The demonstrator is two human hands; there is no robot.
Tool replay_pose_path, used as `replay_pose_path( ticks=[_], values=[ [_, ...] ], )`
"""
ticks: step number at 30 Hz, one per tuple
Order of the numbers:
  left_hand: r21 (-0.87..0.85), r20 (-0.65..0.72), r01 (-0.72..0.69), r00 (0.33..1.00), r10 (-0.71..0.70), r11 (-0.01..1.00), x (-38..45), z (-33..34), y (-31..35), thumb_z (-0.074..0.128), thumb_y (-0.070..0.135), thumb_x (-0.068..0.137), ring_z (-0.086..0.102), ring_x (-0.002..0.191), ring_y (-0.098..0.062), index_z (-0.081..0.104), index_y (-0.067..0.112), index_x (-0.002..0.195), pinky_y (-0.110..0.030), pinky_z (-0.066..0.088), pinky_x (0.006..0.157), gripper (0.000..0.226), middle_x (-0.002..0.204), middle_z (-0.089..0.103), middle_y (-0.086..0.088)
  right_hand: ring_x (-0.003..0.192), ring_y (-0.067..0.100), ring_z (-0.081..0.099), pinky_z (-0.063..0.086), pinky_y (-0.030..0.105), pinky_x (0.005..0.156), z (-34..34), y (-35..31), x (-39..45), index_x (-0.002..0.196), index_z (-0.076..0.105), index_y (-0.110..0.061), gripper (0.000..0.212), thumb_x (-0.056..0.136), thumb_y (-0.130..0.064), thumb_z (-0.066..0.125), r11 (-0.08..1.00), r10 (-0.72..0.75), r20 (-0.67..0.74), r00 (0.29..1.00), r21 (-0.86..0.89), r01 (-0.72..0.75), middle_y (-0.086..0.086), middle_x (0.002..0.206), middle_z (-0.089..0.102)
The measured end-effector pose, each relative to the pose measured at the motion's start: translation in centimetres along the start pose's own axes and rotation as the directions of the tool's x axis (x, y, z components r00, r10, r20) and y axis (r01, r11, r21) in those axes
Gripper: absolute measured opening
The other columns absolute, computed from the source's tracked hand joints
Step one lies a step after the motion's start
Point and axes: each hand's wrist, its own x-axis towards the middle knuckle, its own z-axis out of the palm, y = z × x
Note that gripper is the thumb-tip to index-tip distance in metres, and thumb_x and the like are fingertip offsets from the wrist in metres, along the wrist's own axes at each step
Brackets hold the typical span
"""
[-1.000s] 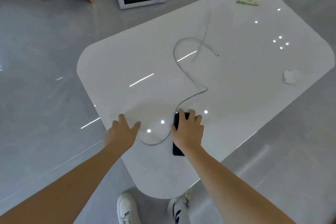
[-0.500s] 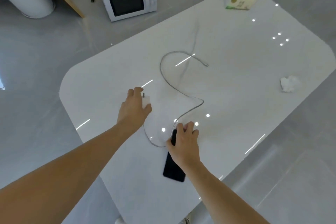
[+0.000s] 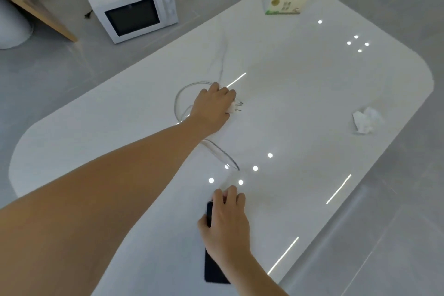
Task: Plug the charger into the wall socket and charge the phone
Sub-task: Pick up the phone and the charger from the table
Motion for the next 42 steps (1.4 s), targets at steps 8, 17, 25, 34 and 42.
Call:
replay_pose_path(
  ticks=[8,17,25,34,42],
  values=[
    [0.009,0.065,-0.020,0.998,0.019,1.000,3.1,2.7,0.3,0.062,0.006,0.086,0.057,0.104,-0.031,0.053,0.008,0.120,-0.037,0.036,0.068,0.035,0.112,0.061,-0.008,0.083,0.024,0.048,0.049,0.027,0.052,0.1,-0.2,-0.5,0.092,0.055,-0.017,0.028,0.070,-0.031,0.066,0.999,-0.021,-0.059,0.998,0.030,0.023,0.002,0.094,0.048],
    [0.139,0.031,-0.096,0.995,0.093,0.986,1.4,3.5,0.3,0.068,-0.015,0.069,0.058,0.081,-0.032,0.058,0.003,0.107,-0.036,0.033,0.062,0.043,0.091,0.063,-0.012,0.084,0.023,0.047,0.050,0.029,0.049,0.2,-0.5,-0.5,0.090,0.052,-0.018,0.027,0.073,-0.033,0.066,1.000,-0.010,-0.063,0.998,0.018,0.011,0.001,0.092,0.048],
    [-0.110,0.086,0.163,0.984,-0.154,0.980,-6.8,-1.1,-2.9,0.060,0.013,0.090,0.061,0.082,-0.042,0.057,0.002,0.109,-0.045,0.046,0.066,0.022,0.109,0.056,-0.015,0.081,0.024,0.042,0.042,0.029,0.045,-1.4,-0.9,-1.6,0.087,0.047,-0.016,0.023,0.080,-0.033,0.061,1.000,-0.019,-0.044,0.999,-0.002,0.019,0.001,0.088,0.045],
    [-0.560,0.074,0.453,0.861,-0.502,0.694,-23.5,-16.3,-3.9,0.068,0.012,0.085,0.061,0.081,-0.029,0.060,0.011,0.102,-0.037,0.049,0.066,0.019,0.093,0.066,-0.005,0.091,0.025,0.038,0.051,0.036,0.051,-13.7,-6.9,-6.9,0.097,0.051,-0.013,0.028,0.090,-0.040,0.052,0.996,-0.057,0.021,0.998,-0.074,0.058,0.000,0.095,0.045],
    [-0.642,0.036,0.504,0.772,-0.635,0.577,-38.5,-33.6,-0.8,0.065,0.010,0.083,0.058,0.072,-0.025,0.057,0.016,0.095,-0.031,0.042,0.058,0.016,0.080,0.062,0.002,0.089,0.027,0.038,0.041,0.034,0.052,-27.2,-19.2,-13.7,0.097,0.051,-0.010,0.033,0.094,-0.042,0.055,0.948,-0.304,-0.021,0.953,-0.103,0.300,0.003,0.094,0.046]
  ],
)
